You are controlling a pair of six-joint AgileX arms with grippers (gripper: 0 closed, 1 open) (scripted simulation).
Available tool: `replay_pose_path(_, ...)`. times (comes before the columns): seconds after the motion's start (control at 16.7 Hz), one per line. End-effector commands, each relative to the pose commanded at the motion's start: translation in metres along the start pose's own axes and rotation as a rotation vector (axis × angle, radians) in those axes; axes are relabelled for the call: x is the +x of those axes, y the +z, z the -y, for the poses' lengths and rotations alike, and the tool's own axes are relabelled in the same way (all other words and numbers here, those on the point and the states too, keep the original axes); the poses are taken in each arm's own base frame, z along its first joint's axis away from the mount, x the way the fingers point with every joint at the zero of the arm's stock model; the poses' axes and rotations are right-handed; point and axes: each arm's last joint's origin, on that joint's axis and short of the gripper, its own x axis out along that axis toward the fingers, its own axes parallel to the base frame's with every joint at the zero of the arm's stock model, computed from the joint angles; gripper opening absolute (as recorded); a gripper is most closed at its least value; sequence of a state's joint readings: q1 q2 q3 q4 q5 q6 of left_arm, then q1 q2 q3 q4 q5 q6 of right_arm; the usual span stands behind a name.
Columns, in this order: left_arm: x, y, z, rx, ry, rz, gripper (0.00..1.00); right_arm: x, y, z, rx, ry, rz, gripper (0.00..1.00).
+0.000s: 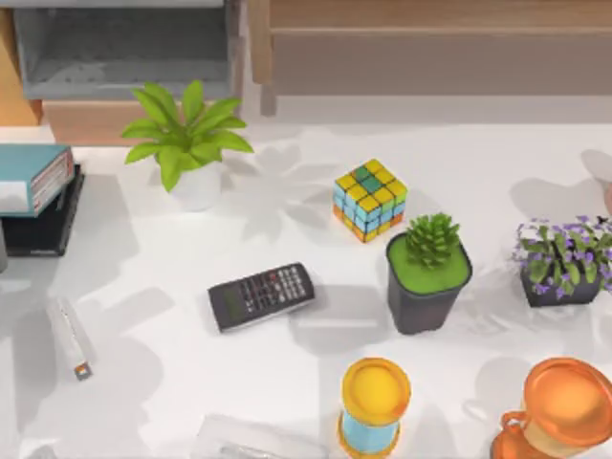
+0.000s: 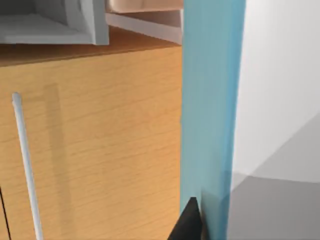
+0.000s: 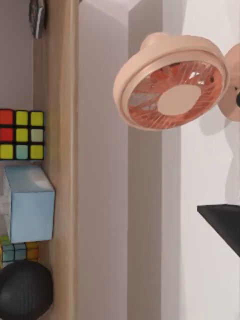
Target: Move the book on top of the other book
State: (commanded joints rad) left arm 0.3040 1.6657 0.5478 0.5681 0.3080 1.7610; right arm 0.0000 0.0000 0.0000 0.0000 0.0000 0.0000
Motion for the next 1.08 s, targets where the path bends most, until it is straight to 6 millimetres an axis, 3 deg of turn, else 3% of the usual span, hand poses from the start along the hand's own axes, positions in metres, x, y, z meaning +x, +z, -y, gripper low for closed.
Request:
replay_pose_path(0.42,0.0047,-0.0015,0.0001,-0.003,-0.003,-0.004,0.0,0.0,0.0,0.0,0.0,0.0,0.0,1.0)
replay_pose_path(1.08,0.0047,-0.0015,0.0001,-0.003,-0.003,-0.004,0.83,0.0,0.0,0.0,0.0,0.0,0.0,1.0)
